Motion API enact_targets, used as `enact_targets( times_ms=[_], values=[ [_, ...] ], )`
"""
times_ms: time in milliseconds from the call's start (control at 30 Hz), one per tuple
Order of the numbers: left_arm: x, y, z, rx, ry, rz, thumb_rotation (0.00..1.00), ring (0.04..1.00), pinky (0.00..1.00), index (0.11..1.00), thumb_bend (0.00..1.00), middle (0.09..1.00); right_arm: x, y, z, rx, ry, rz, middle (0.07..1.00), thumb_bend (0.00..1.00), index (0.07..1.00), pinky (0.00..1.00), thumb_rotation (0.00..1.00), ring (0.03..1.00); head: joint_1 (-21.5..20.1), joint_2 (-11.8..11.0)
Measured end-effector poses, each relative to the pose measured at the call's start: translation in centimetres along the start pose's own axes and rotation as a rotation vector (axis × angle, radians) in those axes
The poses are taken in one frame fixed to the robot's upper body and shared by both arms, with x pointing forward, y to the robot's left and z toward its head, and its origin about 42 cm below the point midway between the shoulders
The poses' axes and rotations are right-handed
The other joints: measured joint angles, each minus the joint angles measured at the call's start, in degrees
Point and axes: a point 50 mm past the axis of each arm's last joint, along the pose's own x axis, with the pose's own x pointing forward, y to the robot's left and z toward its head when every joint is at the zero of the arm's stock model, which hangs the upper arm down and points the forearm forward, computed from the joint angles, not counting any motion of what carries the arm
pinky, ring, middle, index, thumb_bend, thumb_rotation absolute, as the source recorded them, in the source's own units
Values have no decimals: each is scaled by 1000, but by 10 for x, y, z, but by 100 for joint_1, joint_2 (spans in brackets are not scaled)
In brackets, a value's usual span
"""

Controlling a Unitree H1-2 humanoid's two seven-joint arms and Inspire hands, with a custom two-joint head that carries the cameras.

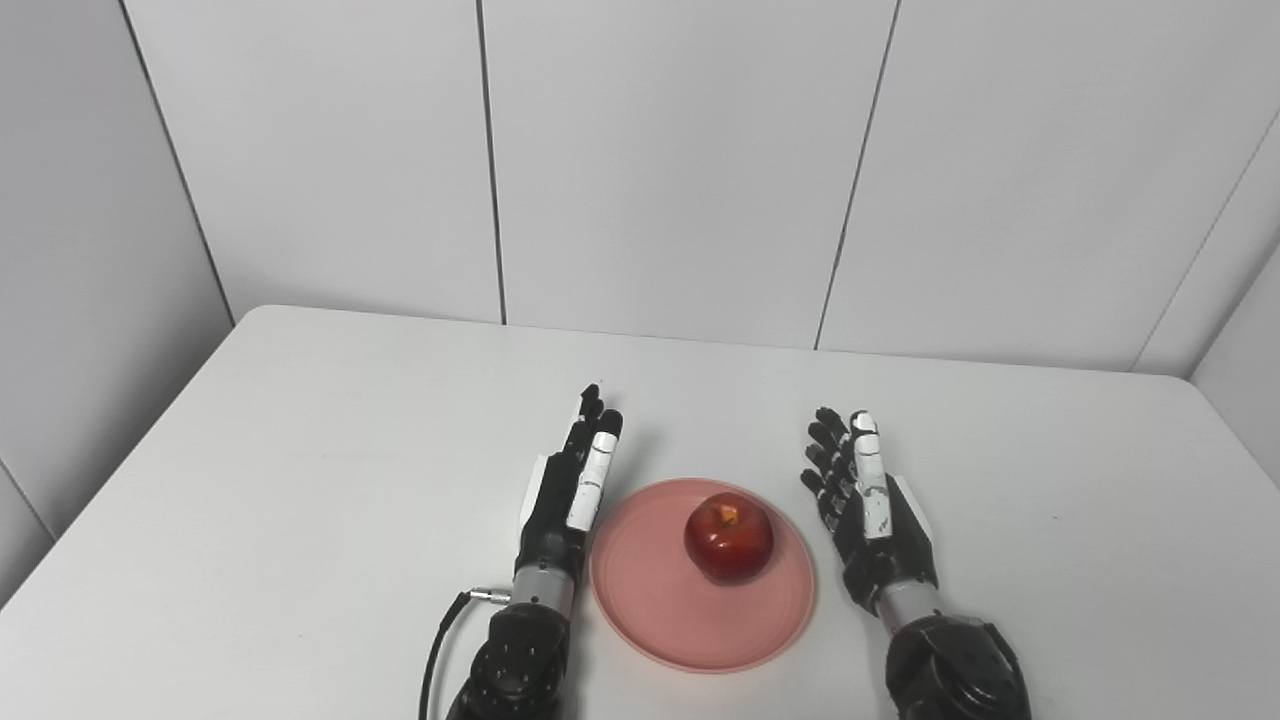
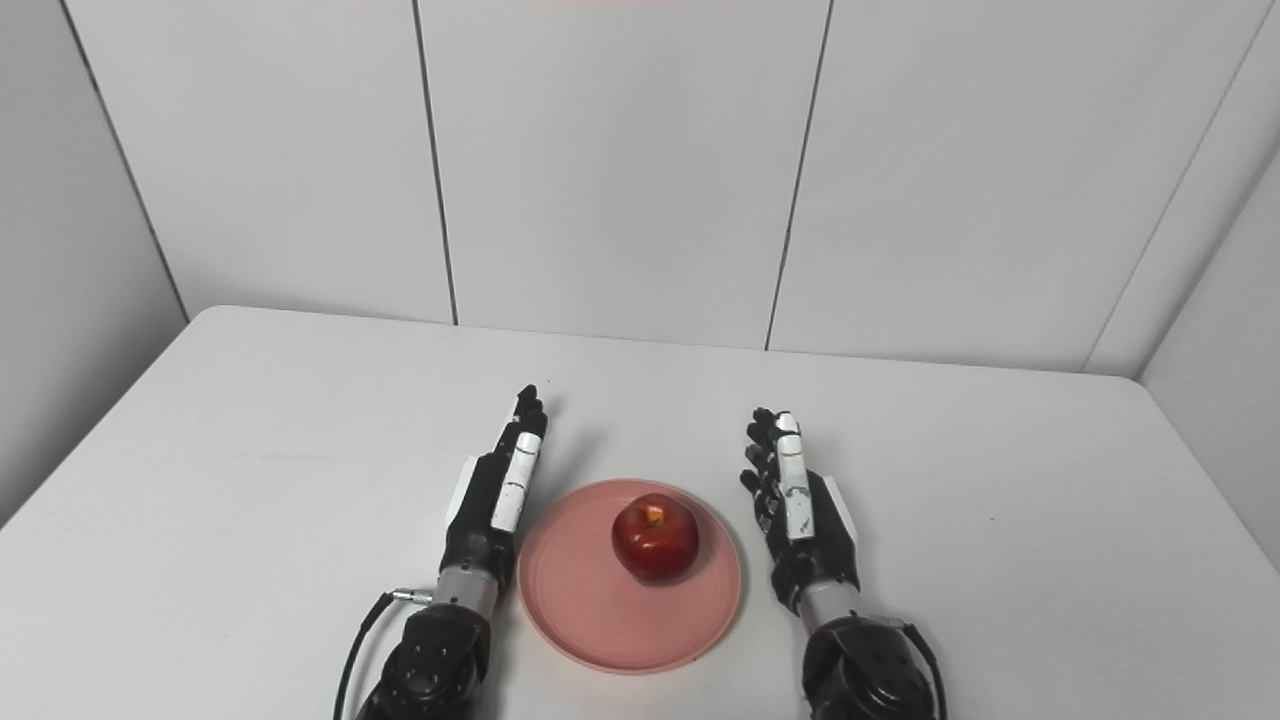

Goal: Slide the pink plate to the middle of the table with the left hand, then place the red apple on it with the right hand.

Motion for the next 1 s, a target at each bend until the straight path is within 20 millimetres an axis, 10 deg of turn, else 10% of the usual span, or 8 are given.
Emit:
enact_targets(
  times_ms=[300, 1000],
  values=[
    [0, 1, 0, -22, 5, 2, 1000, 1000, 1000, 1000, 761, 1000, 0, -3, -20, -220, -115, 1, 988, 872, 962, 1000, 1000, 1000, 9, 0],
    [-3, 2, 1, -37, 13, -6, 1000, 1000, 1000, 1000, 739, 1000, 12, -9, -16, -27, -202, -44, 954, 900, 949, 1000, 1000, 970, -18, 9]
  ],
)
